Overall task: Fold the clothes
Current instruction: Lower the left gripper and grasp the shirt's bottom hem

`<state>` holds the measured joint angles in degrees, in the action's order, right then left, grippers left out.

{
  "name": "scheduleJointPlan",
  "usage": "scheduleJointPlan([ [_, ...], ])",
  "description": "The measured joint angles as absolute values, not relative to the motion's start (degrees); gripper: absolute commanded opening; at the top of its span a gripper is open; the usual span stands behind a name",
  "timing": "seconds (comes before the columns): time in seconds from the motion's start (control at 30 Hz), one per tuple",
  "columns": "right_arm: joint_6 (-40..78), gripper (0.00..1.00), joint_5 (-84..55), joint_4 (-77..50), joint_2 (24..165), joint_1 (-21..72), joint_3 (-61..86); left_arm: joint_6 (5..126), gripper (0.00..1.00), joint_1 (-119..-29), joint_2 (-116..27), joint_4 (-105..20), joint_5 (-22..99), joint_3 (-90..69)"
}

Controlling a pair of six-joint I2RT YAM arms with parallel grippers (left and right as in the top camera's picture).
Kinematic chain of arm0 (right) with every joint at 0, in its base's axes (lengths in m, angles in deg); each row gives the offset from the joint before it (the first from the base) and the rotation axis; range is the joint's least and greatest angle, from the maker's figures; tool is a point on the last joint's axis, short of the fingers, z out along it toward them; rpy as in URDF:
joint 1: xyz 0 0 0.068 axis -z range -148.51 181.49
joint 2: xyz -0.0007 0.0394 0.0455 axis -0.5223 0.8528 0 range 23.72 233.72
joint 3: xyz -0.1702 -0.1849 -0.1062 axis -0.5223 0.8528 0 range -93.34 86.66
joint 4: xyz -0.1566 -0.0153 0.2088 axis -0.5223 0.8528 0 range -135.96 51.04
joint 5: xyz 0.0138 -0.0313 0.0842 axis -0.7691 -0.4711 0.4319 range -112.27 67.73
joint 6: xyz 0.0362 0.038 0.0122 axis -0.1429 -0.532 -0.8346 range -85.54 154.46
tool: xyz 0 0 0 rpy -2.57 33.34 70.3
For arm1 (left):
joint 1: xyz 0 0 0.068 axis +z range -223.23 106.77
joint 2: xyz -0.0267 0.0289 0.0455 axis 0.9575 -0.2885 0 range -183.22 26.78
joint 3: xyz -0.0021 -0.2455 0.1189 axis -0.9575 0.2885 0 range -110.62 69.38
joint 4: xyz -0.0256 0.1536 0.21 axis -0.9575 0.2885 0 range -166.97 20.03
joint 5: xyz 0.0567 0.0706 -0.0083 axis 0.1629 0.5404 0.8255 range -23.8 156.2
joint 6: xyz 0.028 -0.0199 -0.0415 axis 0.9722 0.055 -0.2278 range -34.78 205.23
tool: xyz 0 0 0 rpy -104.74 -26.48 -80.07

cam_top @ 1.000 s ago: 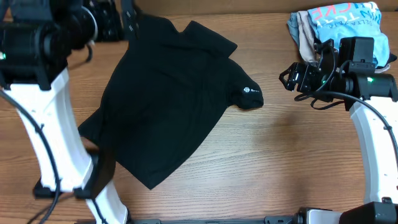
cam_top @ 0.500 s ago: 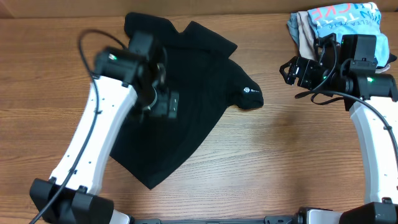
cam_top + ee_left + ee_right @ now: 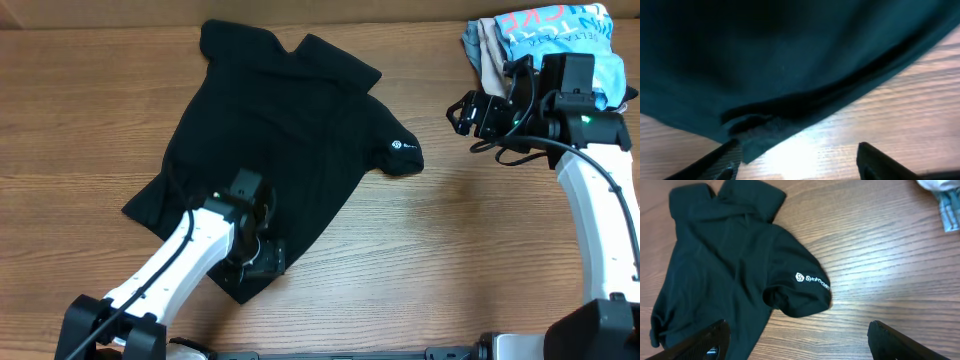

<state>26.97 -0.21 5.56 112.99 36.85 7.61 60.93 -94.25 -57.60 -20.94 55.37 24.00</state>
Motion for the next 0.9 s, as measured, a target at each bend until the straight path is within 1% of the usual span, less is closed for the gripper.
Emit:
scheduleJointPlan([
  [0.17, 27.0, 0.92, -0.2, 5.3, 114.2, 36.9, 7.6, 60.1, 0.71, -94.2, -57.6, -26.6, 54.6, 30.2],
  [0.3, 27.0, 0.92, -0.2, 5.0, 114.2, 36.9, 7.6, 59.5, 0.71, -94.2, -56.8, -28.9, 54.4, 30.9],
  [0.33, 27.0, 0.92, -0.2, 5.0, 114.2, 36.9, 7.6, 59.4, 0.69, -94.2, -56.8, -29.4, 54.4, 30.9],
  [0.37, 27.0, 0.92, -0.3, 5.0, 114.2, 36.9, 7.6, 59.2, 0.66, -94.2, -56.8, -29.8, 54.4, 30.9],
  [0.47, 27.0, 0.92, -0.2, 5.0, 114.2, 36.9, 7.6, 58.1, 0.52, -94.1, -56.8, -30.4, 54.5, 31.0],
  [0.5, 27.0, 0.92, -0.2, 5.0, 114.2, 36.9, 7.6, 57.8, 0.46, -94.1, -56.8, -30.5, 54.5, 31.1],
  [0.53, 27.0, 0.92, -0.2, 5.0, 114.2, 36.9, 7.6, 57.0, 0.43, -94.1, -56.8, -30.5, 54.6, 31.2],
  [0.57, 27.0, 0.92, -0.2, 5.0, 114.2, 36.9, 7.6, 56.5, 0.42, -94.1, -56.8, -30.5, 54.7, 31.3],
  [0.77, 27.0, 0.92, -0.2, 5.0, 114.2, 36.9, 7.6, 54.0, 0.48, -94.0, -56.8, -28.8, 54.6, 31.4],
  [0.8, 27.0, 0.91, -0.2, 5.0, 114.2, 36.9, 7.6, 53.5, 0.52, -93.8, -56.8, -28.3, 54.6, 31.4],
  [0.83, 27.0, 0.92, -0.2, 5.0, 114.2, 36.9, 7.6, 52.6, 0.52, -93.5, -56.8, -27.6, 55.0, 31.4],
  [0.87, 27.0, 0.92, -0.2, 5.0, 114.2, 36.9, 7.6, 51.6, 0.49, -92.9, -56.8, -27.0, 55.6, 31.4],
  [0.9, 27.0, 0.92, -0.2, 5.0, 114.2, 36.9, 7.6, 51.1, 0.4, -92.6, -56.8, -26.8, 56.0, 31.4],
])
